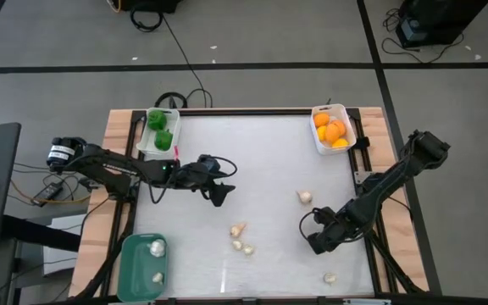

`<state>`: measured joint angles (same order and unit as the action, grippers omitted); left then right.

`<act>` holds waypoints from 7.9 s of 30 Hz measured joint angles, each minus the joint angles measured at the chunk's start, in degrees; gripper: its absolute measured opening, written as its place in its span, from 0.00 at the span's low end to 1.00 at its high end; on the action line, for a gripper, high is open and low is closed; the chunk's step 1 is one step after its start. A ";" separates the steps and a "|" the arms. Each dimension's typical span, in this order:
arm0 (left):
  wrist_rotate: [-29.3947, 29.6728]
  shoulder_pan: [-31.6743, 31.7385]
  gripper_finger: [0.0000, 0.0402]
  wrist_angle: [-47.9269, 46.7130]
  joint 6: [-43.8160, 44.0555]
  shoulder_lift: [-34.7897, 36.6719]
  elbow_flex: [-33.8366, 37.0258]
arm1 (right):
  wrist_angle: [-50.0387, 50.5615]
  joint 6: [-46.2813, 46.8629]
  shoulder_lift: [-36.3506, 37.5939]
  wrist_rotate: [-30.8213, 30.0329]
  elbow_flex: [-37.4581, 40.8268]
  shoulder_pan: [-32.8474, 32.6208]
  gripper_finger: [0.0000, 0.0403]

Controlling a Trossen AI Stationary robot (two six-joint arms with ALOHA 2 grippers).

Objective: Sort produce into baskets
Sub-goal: Put the white garlic into the green bin

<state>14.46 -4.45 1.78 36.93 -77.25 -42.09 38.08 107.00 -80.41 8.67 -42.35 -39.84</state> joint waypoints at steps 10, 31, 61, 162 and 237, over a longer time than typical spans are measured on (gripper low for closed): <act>-0.64 0.33 0.80 -0.37 -1.56 0.00 0.00 | 1.52 0.53 -0.06 -5.49 0.01 0.62 0.62; -6.63 0.17 0.81 -0.02 -4.96 0.00 0.00 | -6.04 1.36 -0.08 -5.96 0.39 -2.41 0.62; -7.67 0.20 0.81 -0.02 -2.49 0.00 0.00 | -11.42 -3.49 -0.10 -6.38 5.05 -3.89 0.52; -7.34 2.58 0.14 28.09 -9.10 -2.50 -0.15 | -40.62 -76.15 -0.06 -15.04 -4.61 35.10 0.66; -10.74 -52.74 0.48 -36.03 68.19 7.53 -3.29 | 16.51 -68.65 6.58 -7.83 -4.39 34.70 0.68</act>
<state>3.73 -57.19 -34.26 105.12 -69.73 -45.37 54.60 38.34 -73.83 0.85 -46.73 -5.13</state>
